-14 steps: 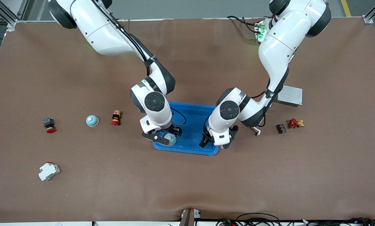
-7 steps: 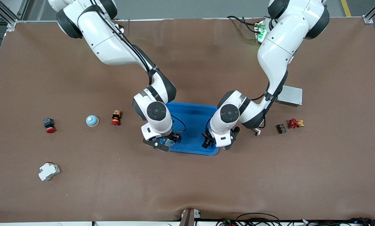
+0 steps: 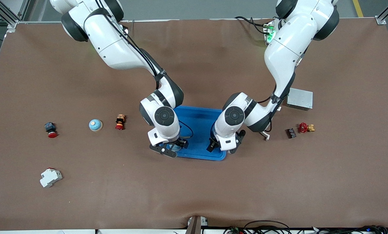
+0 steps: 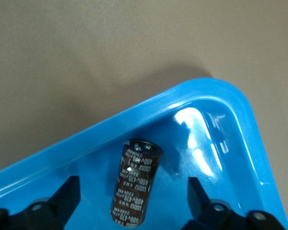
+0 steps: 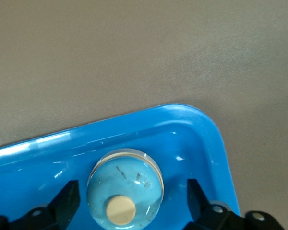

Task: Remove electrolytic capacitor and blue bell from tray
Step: 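Grasp the second capacitor with the left gripper while the right gripper grasps the bell, then carry the capacitor beside the valve while the right gripper carries the bell, then lower and release the capacitor while the right gripper releases the bell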

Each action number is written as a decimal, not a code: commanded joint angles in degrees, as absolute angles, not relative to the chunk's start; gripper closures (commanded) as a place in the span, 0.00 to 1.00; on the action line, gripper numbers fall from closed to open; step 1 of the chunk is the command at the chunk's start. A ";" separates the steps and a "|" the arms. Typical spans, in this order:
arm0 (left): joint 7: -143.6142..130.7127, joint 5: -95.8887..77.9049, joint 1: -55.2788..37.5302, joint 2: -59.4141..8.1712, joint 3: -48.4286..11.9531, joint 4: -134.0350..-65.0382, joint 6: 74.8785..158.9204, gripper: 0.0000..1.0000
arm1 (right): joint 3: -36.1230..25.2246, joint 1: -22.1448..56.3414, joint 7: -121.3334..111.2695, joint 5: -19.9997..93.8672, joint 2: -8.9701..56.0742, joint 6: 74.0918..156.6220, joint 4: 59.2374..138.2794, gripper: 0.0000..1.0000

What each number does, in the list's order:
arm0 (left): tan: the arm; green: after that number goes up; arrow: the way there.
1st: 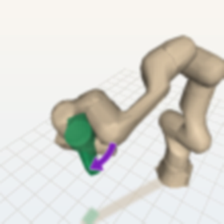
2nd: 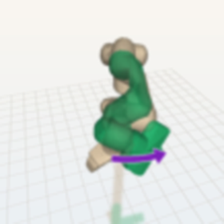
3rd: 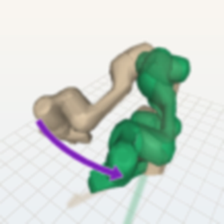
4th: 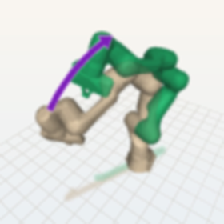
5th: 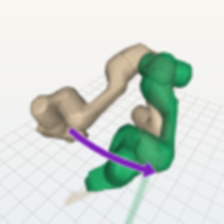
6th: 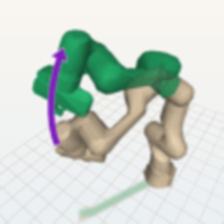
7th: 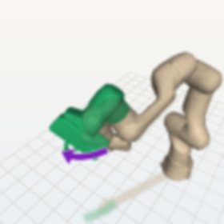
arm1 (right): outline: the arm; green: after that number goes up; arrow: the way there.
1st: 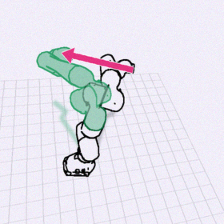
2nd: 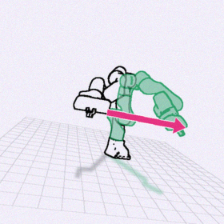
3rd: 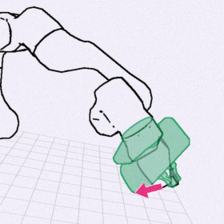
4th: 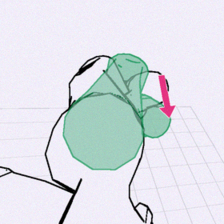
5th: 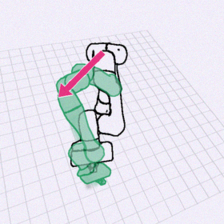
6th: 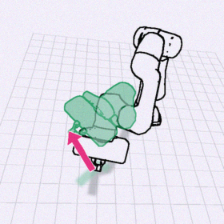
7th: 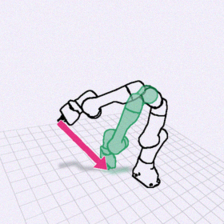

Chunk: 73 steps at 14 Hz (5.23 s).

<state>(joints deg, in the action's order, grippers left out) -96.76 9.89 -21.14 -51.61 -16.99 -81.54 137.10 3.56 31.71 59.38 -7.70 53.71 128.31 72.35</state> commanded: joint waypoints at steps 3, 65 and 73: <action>-99.32 11.43 -21.53 -52.12 -16.44 -80.60 136.93 0.86 | 2.90 32.87 63.46 -8.53 54.76 127.35 70.05 1.00; -17.31 36.29 43.42 -33.21 -35.42 -112.06 133.49 1.00 | 9.14 -10.90 -7.21 -5.98 34.63 143.79 106.52 1.00; -17.31 36.30 44.03 -36.91 -35.51 -112.06 135.97 0.95 | 9.14 -11.25 -7.29 -6.06 34.80 144.93 106.61 1.00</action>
<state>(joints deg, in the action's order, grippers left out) -17.98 34.89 42.57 -36.71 -34.70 -111.67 135.14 8.12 -9.93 -6.06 -6.76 36.39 143.94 104.71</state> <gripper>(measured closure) 0.678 0.366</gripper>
